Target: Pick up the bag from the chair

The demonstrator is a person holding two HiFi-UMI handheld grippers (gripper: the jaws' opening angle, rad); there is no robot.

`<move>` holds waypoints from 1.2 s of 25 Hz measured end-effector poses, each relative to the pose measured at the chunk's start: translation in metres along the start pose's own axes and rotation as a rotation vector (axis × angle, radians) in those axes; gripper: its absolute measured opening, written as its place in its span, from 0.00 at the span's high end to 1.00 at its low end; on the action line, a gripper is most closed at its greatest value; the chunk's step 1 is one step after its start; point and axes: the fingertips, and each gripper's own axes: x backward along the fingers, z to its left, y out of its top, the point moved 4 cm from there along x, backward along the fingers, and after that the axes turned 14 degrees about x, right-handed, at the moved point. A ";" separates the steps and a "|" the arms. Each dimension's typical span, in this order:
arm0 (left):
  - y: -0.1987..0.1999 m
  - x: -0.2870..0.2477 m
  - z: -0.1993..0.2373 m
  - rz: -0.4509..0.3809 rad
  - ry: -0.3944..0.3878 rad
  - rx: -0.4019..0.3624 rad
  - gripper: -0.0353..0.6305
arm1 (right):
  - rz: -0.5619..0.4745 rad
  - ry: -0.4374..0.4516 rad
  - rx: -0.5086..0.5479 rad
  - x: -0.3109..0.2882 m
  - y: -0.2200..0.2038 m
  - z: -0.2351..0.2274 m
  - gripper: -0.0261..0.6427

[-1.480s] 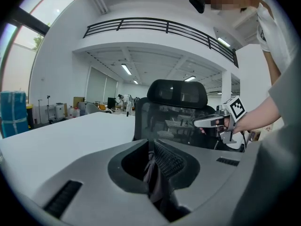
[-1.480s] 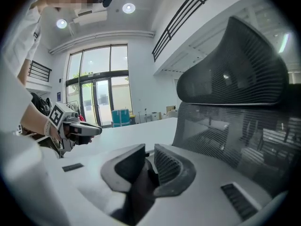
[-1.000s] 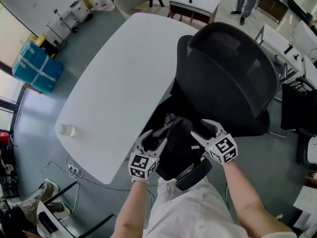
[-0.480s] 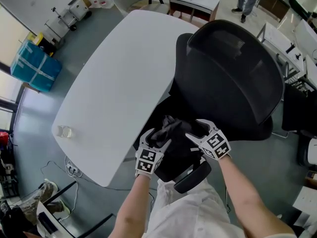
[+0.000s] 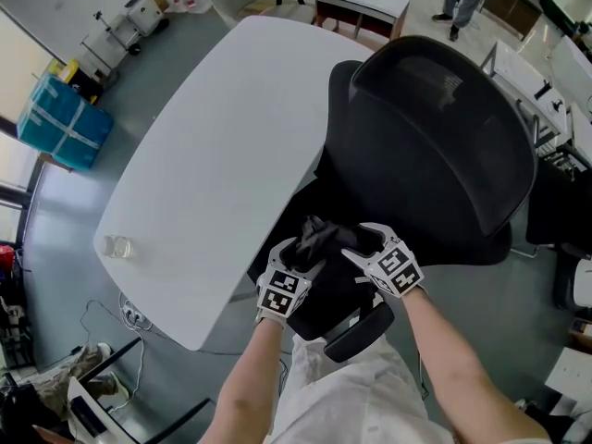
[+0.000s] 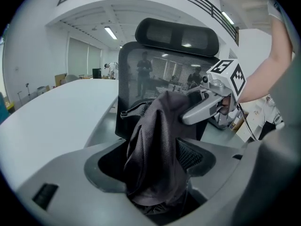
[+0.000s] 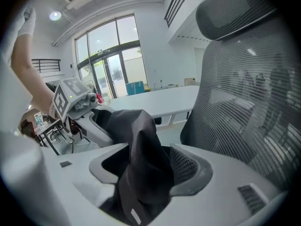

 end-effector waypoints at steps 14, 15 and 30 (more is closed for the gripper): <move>-0.001 -0.004 0.002 0.004 0.018 -0.001 0.60 | 0.085 0.037 0.165 -0.008 0.005 0.005 0.64; -0.002 -0.005 0.002 0.002 0.018 0.004 0.62 | 0.082 0.036 0.150 -0.008 0.005 0.006 0.65; -0.019 -0.004 -0.017 0.021 -0.002 0.074 0.80 | 0.119 -0.008 0.000 -0.006 -0.010 0.027 0.86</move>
